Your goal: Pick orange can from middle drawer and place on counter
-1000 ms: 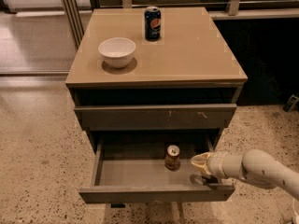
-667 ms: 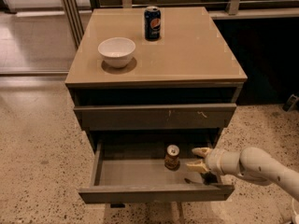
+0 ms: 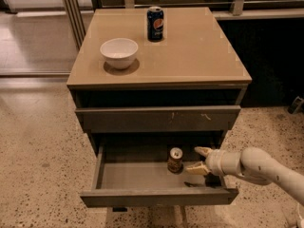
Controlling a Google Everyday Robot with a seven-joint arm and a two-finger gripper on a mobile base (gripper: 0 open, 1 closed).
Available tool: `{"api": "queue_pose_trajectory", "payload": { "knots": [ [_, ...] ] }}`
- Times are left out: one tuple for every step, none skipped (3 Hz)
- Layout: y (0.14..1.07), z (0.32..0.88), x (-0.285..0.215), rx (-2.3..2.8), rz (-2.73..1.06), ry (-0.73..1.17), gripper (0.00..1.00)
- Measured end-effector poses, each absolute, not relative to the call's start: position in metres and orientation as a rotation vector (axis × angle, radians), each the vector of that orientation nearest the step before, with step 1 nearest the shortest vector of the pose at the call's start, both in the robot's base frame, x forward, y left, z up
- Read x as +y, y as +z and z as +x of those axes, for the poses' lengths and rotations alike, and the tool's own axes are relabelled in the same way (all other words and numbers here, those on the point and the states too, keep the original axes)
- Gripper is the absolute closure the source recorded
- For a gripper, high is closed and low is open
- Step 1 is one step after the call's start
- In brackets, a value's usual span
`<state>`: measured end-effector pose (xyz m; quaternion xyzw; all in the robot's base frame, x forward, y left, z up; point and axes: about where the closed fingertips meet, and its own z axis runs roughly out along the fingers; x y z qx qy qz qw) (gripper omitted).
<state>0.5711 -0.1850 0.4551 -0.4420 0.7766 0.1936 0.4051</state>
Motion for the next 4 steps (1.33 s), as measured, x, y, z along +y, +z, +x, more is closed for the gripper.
{"api": "queue_pose_trajectory", "payload": {
  "knots": [
    [0.452, 0.578, -0.176, 1.941, -1.137, 0.511, 0.27],
    [0.446, 0.584, -0.161, 1.921, -1.176, 0.547, 0.22],
    [0.439, 0.589, -0.140, 1.898, -1.222, 0.595, 0.21],
    [0.431, 0.594, -0.118, 1.868, -1.272, 0.647, 0.22]
  ]
}}
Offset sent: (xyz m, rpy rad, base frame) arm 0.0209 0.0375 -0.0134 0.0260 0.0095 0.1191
